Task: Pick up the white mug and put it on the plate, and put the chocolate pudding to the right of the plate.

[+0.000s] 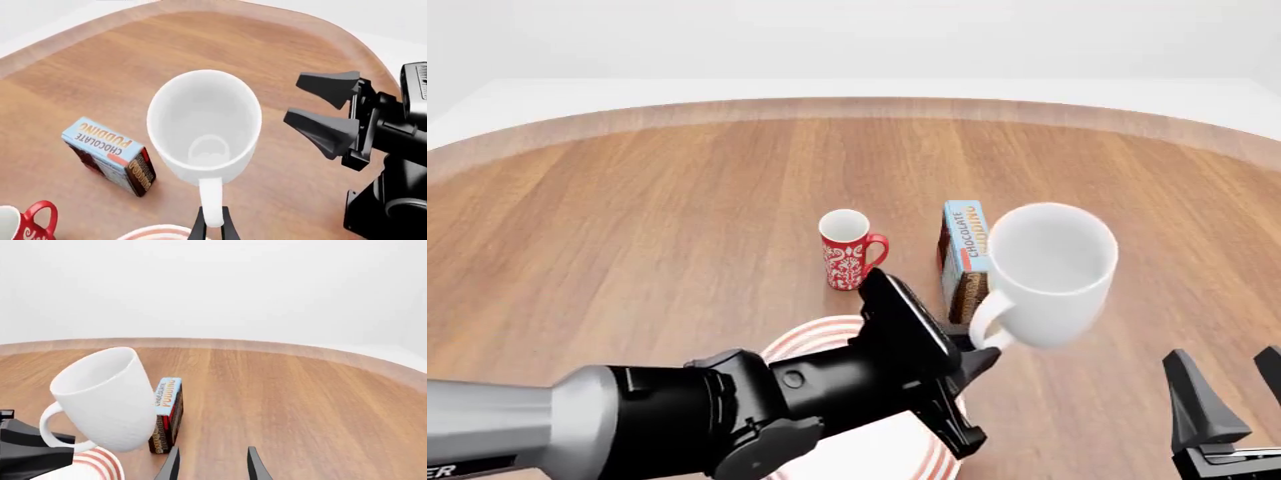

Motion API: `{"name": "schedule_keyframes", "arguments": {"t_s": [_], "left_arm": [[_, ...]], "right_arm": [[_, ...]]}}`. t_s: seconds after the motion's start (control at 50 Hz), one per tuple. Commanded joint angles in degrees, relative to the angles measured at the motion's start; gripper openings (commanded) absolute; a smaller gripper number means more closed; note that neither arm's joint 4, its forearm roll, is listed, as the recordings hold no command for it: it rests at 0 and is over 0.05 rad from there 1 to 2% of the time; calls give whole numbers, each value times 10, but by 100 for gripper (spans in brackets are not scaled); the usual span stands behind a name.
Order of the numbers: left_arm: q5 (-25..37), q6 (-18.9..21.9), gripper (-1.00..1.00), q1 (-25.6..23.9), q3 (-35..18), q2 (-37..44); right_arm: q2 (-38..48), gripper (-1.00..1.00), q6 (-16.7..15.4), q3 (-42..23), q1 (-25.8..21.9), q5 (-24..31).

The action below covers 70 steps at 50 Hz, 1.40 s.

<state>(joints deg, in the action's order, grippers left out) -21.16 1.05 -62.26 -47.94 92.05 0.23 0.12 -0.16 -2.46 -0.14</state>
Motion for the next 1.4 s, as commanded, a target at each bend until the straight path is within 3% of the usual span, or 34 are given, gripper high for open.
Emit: {"name": "schedule_keyframes", "arguments": {"t_s": [0.02, 1.0, 1.4], "left_arm": [[-14, 0, -100, 11, 31, -28], [-58, -13, -100, 58, 169, -106], [-69, -22, -100, 107, 242, -165]], "right_arm": [[0, 100, 0, 0, -1, 0], [1, 100, 1, 0, -1, 0], [1, 100, 0, 0, -2, 0]]}}
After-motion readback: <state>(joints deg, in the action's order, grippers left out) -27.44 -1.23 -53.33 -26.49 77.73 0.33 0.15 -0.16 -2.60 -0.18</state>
